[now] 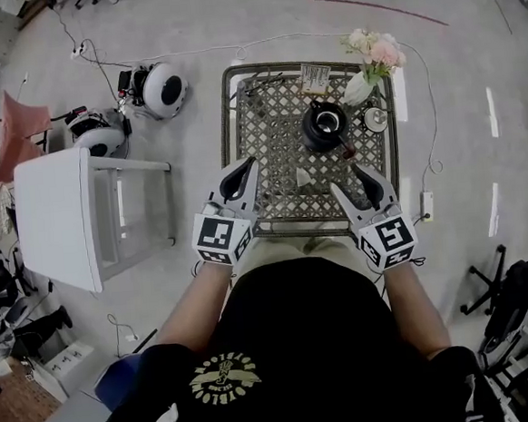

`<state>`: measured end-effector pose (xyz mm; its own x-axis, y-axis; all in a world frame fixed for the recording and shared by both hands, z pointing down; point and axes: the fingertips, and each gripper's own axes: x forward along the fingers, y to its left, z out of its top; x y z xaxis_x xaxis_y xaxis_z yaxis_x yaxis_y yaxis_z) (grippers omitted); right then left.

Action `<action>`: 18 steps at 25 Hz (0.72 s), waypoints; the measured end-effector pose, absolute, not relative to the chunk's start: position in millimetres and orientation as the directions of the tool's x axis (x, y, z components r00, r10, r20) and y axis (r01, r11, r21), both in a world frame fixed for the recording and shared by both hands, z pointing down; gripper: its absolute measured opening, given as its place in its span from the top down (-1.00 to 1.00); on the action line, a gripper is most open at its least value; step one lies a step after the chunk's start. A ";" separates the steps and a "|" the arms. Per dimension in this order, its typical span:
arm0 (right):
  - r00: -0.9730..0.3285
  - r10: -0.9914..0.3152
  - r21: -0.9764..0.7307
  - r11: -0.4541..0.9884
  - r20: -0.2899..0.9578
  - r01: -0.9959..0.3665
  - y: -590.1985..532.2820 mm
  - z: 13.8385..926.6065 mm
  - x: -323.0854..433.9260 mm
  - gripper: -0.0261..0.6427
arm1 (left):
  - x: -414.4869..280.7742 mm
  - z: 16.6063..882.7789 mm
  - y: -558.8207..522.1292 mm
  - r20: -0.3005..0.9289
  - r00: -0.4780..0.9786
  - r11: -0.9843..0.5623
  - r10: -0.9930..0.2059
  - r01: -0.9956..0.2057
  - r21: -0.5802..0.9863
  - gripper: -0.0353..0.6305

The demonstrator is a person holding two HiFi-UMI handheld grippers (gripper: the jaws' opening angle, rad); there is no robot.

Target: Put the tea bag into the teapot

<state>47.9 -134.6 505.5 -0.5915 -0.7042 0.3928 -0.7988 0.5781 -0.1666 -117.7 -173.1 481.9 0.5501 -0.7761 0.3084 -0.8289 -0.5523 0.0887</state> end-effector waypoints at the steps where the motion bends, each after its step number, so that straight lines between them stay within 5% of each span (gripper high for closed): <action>1: -0.590 -0.697 -0.177 0.574 0.407 -0.800 -135.2 511.4 44.0 0.35 | -117.4 484.7 -178.4 0.310 0.561 -0.558 -0.767 -0.823 0.107 0.87; 18: -0.564 -0.555 -0.292 0.504 0.612 -0.813 -138.1 647.9 -13.9 0.25 | -125.4 583.1 -204.2 0.454 0.641 -0.598 -0.619 -0.759 0.257 0.87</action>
